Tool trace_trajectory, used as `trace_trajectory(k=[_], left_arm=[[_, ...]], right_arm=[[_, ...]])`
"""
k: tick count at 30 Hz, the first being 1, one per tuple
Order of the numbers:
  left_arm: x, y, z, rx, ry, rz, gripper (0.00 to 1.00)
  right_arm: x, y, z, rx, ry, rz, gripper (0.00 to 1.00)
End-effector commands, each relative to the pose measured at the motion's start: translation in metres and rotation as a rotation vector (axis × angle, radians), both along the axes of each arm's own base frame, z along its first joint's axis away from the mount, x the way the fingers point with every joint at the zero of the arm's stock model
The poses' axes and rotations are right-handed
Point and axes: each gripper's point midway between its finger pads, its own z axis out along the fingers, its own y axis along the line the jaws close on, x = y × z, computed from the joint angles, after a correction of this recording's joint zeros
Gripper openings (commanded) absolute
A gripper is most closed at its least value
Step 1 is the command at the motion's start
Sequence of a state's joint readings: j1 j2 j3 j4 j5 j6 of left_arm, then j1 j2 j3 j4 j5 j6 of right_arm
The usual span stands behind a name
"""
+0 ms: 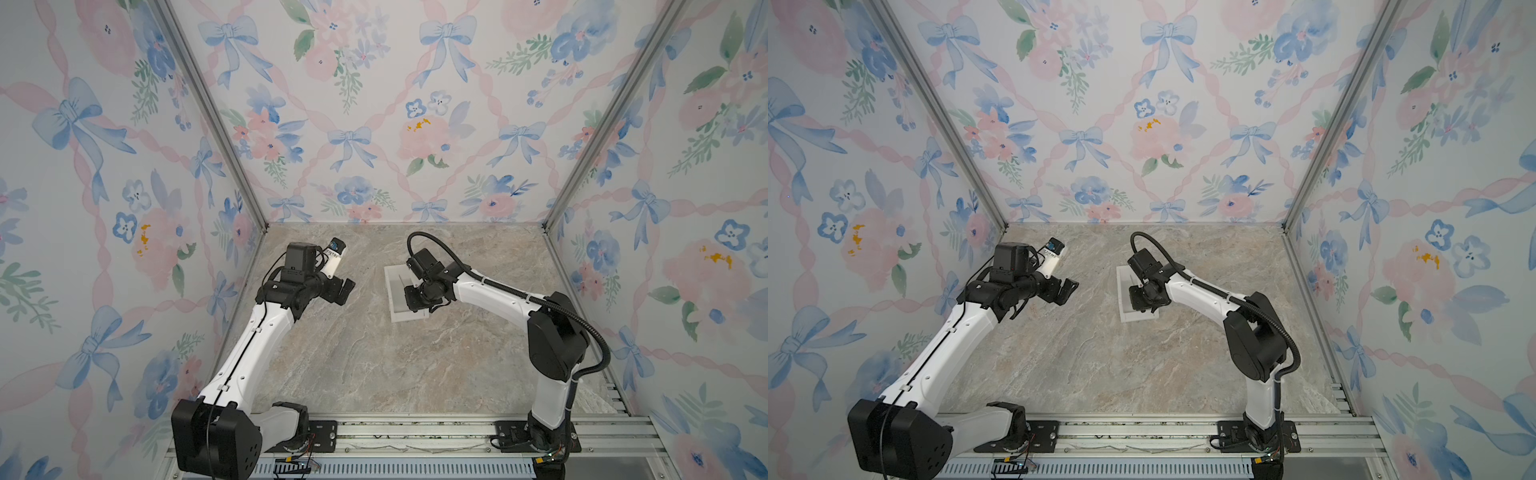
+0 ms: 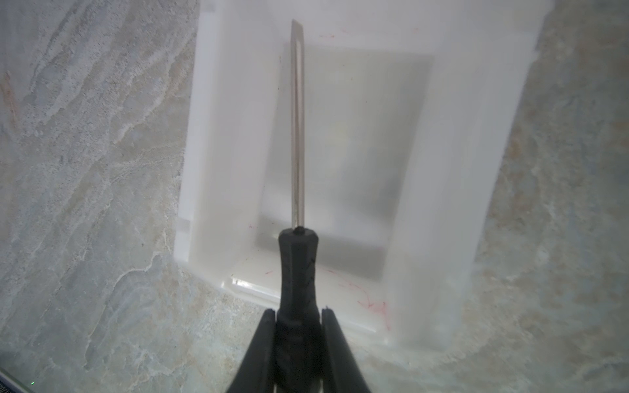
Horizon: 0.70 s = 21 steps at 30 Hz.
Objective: Put the screwdriver in the bin
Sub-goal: Place the screwdriver into the bin.
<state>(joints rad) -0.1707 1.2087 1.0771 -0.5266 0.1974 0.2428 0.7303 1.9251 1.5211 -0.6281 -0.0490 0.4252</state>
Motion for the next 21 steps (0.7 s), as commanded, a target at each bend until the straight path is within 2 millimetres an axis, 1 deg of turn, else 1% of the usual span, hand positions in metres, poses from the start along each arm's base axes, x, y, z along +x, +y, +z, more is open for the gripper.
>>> trace_trajectory(k=[1, 7, 15, 21], left_arm=[[-0.006, 0.0, -0.004, 0.006, 0.014, -0.004, 0.98], [-0.006, -0.001, -0.004, 0.0, 0.018, -0.008, 0.98], [-0.007, -0.002, -0.006, -0.006, 0.022, -0.01, 0.98], [-0.006, -0.002, -0.006, -0.006, 0.022, -0.01, 0.98]], right_arm=[[0.005, 0.007, -0.002, -0.021, -0.004, 0.016, 0.15], [0.016, 0.013, -0.011, -0.042, -0.008, 0.01, 0.16], [0.026, 0.018, -0.031, -0.065, -0.007, -0.001, 0.18], [0.033, 0.024, -0.04, -0.071, -0.014, 0.007, 0.2]])
